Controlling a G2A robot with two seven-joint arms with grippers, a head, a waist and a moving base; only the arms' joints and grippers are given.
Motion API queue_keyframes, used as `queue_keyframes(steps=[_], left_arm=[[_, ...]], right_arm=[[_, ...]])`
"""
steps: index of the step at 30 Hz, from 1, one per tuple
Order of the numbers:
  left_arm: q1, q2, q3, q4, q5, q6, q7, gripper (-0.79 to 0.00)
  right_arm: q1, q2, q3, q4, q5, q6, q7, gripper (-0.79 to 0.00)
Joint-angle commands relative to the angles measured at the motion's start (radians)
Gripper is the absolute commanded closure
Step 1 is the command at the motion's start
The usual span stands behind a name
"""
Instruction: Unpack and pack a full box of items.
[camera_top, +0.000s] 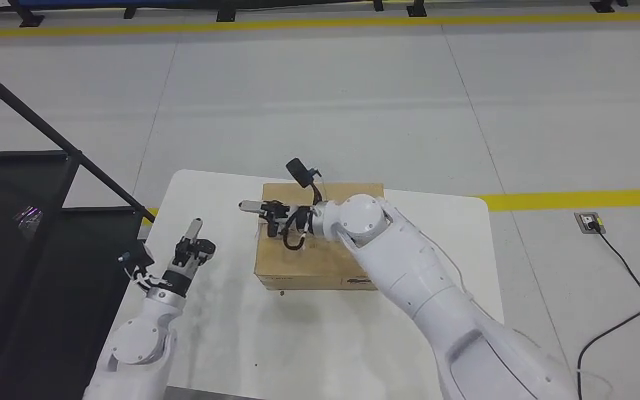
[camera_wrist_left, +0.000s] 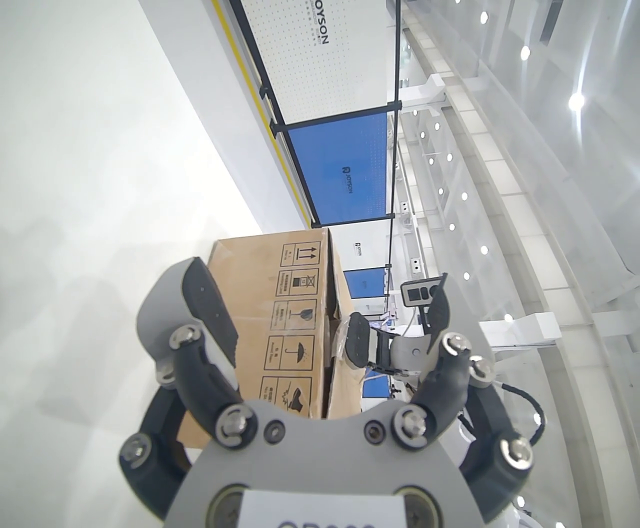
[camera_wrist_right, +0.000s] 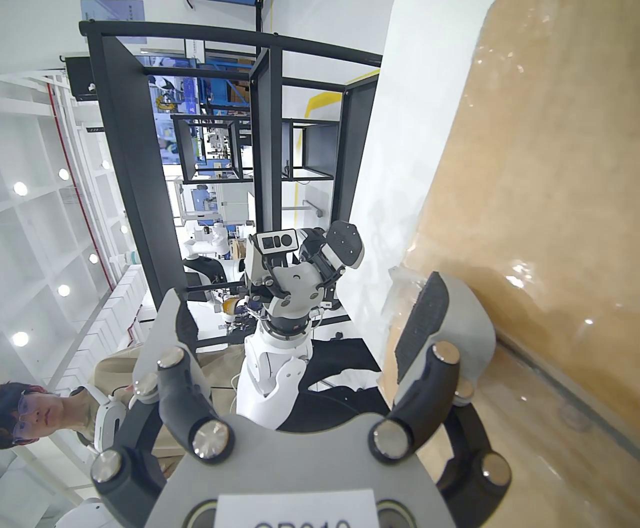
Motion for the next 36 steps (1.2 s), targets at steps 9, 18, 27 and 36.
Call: queue_keyframes(steps=[9, 18, 27, 36], left_arm=[[-0.019, -0.002, 0.029, 0.001, 0.012, 0.006, -0.006, -0.785], [-0.027, -0.003, 0.043, 0.002, 0.021, 0.010, -0.011, -0.785], [-0.035, -0.004, 0.057, 0.002, 0.029, 0.015, -0.016, -0.785], [-0.045, -0.004, 0.073, 0.001, 0.041, 0.022, -0.023, -0.785]], right_arm=[[-0.029, 0.059, 0.051, -0.034, -0.067, -0.013, 0.076, -0.785], [-0.088, 0.133, 0.131, -0.147, -0.133, 0.019, 0.084, -0.785], [-0.214, 0.228, 0.255, -0.376, -0.237, 0.131, 0.093, -0.785], [-0.404, 0.314, 0.399, -0.704, -0.406, 0.272, 0.073, -0.785]])
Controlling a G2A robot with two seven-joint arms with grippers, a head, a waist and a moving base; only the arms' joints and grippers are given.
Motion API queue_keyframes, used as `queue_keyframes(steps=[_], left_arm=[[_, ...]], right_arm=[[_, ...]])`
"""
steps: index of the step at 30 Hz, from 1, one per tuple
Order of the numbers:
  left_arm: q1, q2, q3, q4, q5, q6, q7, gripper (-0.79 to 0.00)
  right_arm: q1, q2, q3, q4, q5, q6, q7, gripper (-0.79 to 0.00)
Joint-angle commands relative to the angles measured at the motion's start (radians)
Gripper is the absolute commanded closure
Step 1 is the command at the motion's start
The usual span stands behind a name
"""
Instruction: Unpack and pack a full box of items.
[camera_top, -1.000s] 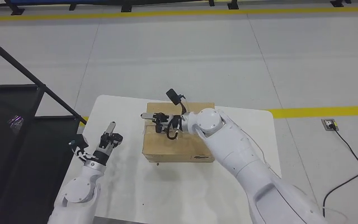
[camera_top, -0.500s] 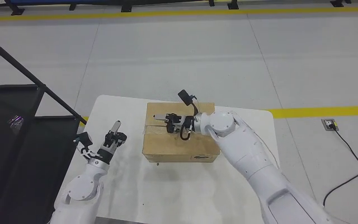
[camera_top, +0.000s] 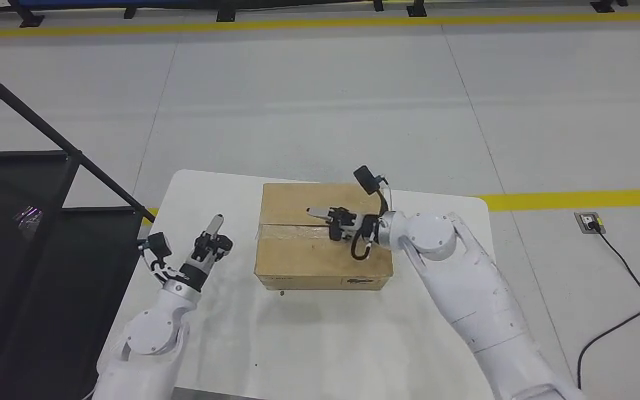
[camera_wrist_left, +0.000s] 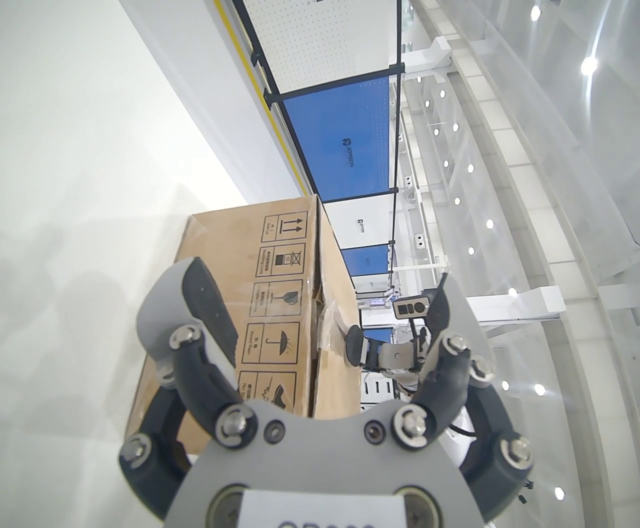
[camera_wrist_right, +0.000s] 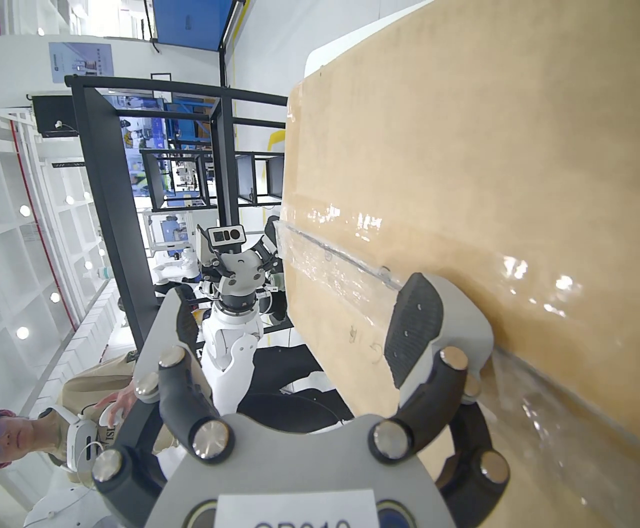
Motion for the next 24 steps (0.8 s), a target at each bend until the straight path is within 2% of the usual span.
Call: queue_keyframes(steps=[1, 9, 16, 24], left_arm=[[-0.002, 0.000, 0.004, 0.001, 0.004, 0.001, -0.001, -0.785], [-0.007, 0.000, 0.009, 0.000, 0.010, 0.004, 0.001, -0.785], [-0.008, 0.001, 0.007, 0.004, 0.007, 0.007, 0.005, -0.785], [-0.019, 0.001, 0.008, 0.010, 0.007, 0.008, 0.002, -0.785]], right_arm=[[-0.047, 0.016, 0.034, -0.077, -0.035, 0.039, -0.009, -0.785], [-0.130, 0.045, 0.114, -0.177, -0.082, 0.146, -0.064, -0.785], [-0.157, 0.055, 0.158, -0.196, -0.046, 0.158, -0.094, -0.785], [-0.219, 0.076, 0.235, -0.280, -0.031, 0.172, -0.127, -0.785]])
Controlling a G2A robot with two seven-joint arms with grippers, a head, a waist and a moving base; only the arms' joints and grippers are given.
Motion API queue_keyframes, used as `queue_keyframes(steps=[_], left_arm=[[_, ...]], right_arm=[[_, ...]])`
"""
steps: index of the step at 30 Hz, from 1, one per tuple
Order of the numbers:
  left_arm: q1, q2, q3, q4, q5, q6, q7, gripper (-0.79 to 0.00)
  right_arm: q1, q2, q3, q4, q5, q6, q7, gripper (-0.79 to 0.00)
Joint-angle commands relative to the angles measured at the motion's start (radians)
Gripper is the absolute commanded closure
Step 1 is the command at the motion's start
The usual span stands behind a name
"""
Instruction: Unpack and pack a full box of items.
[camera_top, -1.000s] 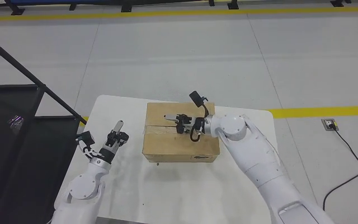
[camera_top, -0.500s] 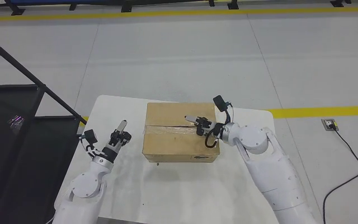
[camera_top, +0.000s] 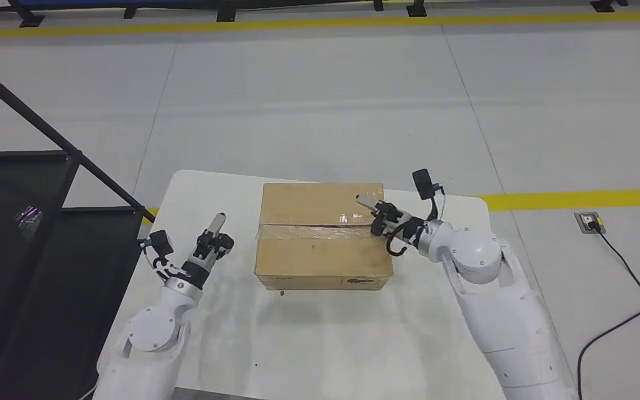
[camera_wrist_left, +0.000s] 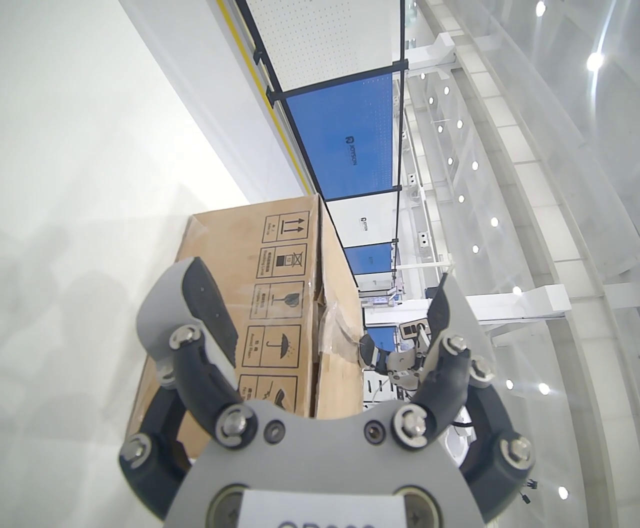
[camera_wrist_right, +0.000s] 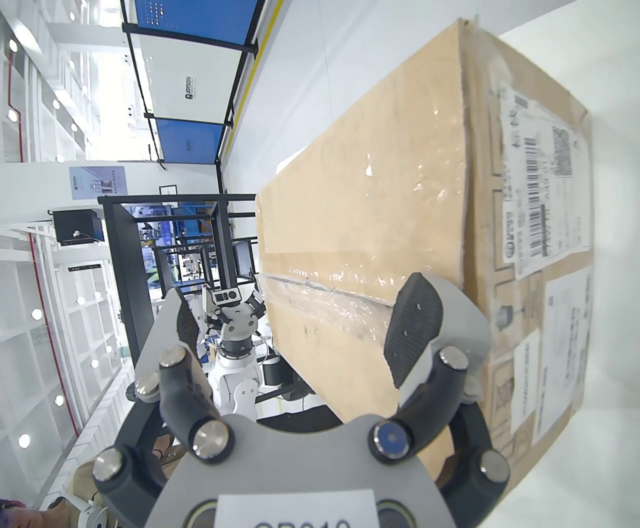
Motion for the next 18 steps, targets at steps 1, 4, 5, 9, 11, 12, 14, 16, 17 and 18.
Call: queue_keyframes(steps=[1, 4, 5, 9, 11, 12, 14, 16, 17, 18], left_arm=[[-0.004, 0.000, -0.002, -0.001, -0.002, -0.002, -0.001, -0.785], [-0.005, 0.002, -0.012, -0.010, -0.008, -0.009, 0.001, -0.785], [-0.004, 0.002, -0.018, -0.017, -0.012, -0.014, 0.004, -0.785], [0.008, 0.005, -0.040, -0.052, -0.024, -0.023, 0.017, -0.785], [0.014, 0.006, -0.046, -0.064, -0.026, -0.023, 0.024, -0.785], [0.014, 0.006, -0.046, -0.064, -0.026, -0.023, 0.024, -0.785], [0.014, 0.006, -0.047, -0.065, -0.026, -0.024, 0.025, -0.785], [0.014, 0.006, -0.047, -0.065, -0.026, -0.023, 0.025, -0.784], [0.014, 0.006, -0.046, -0.064, -0.026, -0.023, 0.024, -0.785], [0.014, 0.006, -0.046, -0.064, -0.026, -0.023, 0.024, -0.784]], right_arm=[[-0.021, 0.006, 0.026, -0.027, 0.008, -0.003, -0.005, -0.785], [-0.063, 0.017, 0.077, -0.079, 0.032, -0.036, -0.005, -0.785], [-0.081, 0.022, 0.097, -0.097, 0.043, -0.060, -0.001, -0.785], [-0.140, 0.038, 0.168, -0.154, 0.053, -0.155, 0.008, -0.785], [-0.140, 0.038, 0.168, -0.154, 0.053, -0.155, 0.008, -0.785], [-0.140, 0.038, 0.168, -0.154, 0.053, -0.155, 0.008, -0.785], [-0.141, 0.038, 0.169, -0.155, 0.053, -0.157, 0.009, -0.784], [-0.140, 0.038, 0.168, -0.154, 0.053, -0.155, 0.008, -0.784], [-0.140, 0.038, 0.168, -0.154, 0.053, -0.155, 0.008, -0.784], [-0.140, 0.038, 0.168, -0.154, 0.053, -0.155, 0.008, -0.785]])
